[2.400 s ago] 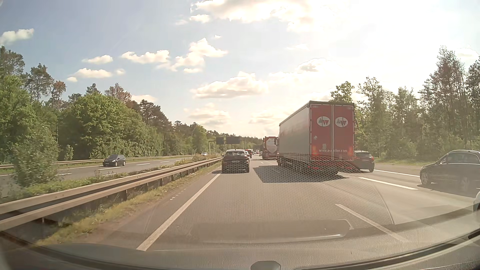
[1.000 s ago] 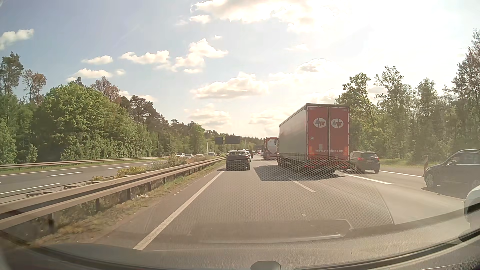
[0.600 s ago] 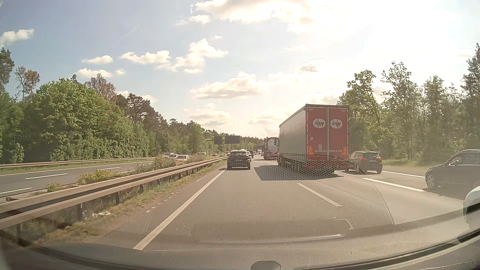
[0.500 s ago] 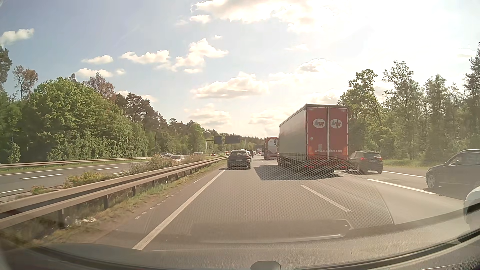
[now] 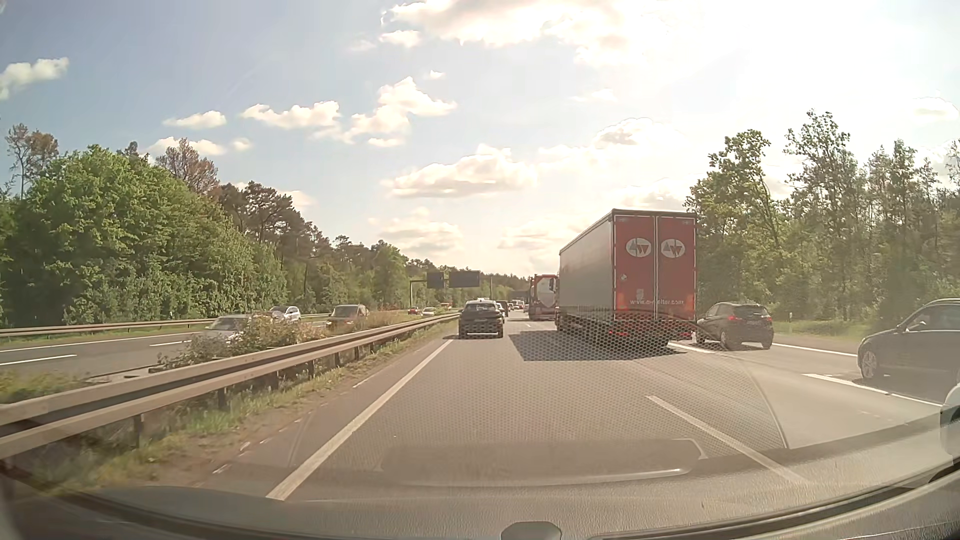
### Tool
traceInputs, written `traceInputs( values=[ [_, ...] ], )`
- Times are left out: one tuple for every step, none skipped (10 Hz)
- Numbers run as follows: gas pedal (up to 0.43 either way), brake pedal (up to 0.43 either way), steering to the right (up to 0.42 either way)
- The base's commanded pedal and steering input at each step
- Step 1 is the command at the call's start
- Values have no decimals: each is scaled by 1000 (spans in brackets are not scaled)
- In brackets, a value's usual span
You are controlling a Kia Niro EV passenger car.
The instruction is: Follow the waypoints while adhering to traffic rules and regulations
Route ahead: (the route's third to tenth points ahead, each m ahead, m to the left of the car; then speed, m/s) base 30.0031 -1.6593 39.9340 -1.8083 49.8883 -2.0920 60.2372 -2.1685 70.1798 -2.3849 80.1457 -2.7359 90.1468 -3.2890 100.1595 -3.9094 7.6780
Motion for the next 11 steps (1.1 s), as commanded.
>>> traceInputs(
  values=[
    [110,0,-3],
    [110,0,-3],
    [110,0,-3],
    [110,0,-3],
    [110,0,-3],
    [110,0,-3],
    [110,0,-3],
    [110,0,-3],
    [110,0,-3],
    [110,0,-3],
    [110,0,-3]
  ],
)
